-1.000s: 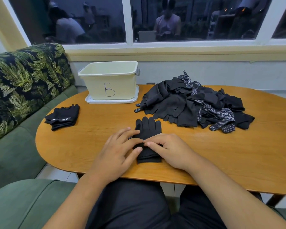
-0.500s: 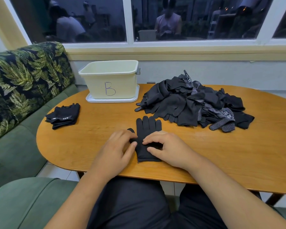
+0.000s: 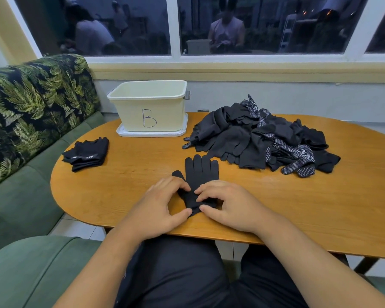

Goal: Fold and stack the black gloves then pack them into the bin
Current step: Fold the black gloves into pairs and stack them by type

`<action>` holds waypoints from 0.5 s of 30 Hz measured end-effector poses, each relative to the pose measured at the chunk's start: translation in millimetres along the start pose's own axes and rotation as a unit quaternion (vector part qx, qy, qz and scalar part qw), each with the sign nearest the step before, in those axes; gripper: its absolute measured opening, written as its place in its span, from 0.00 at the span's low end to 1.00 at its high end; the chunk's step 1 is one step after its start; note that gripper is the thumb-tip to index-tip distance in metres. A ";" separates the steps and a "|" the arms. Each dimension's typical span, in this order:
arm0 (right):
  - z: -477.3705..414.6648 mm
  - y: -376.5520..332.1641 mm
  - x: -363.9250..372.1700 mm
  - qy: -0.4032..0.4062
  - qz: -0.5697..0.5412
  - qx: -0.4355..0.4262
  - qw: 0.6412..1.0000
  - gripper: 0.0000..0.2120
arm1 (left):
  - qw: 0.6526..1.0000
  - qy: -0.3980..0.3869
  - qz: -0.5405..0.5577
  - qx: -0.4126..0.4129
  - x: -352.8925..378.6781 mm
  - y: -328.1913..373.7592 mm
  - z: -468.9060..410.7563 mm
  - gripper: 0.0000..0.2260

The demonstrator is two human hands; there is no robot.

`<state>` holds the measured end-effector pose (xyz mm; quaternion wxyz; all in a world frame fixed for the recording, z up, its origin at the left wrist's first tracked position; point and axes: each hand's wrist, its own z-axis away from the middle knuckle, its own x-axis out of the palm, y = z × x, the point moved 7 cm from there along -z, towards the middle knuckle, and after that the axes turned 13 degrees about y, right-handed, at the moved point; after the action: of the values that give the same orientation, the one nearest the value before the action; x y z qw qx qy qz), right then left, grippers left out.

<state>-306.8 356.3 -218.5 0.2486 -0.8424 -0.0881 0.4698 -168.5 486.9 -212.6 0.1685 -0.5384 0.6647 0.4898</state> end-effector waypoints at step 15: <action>1.3 -4.7 -4.4 0.022 -0.018 -0.013 1.000 0.10 | 1.000 -0.007 -0.015 0.007 2.3 0.9 0.9 0.16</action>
<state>-309.9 359.2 -213.5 0.2477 -0.8540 -0.1037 0.4456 -170.4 486.4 -214.4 0.1841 -0.5437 0.6590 0.4860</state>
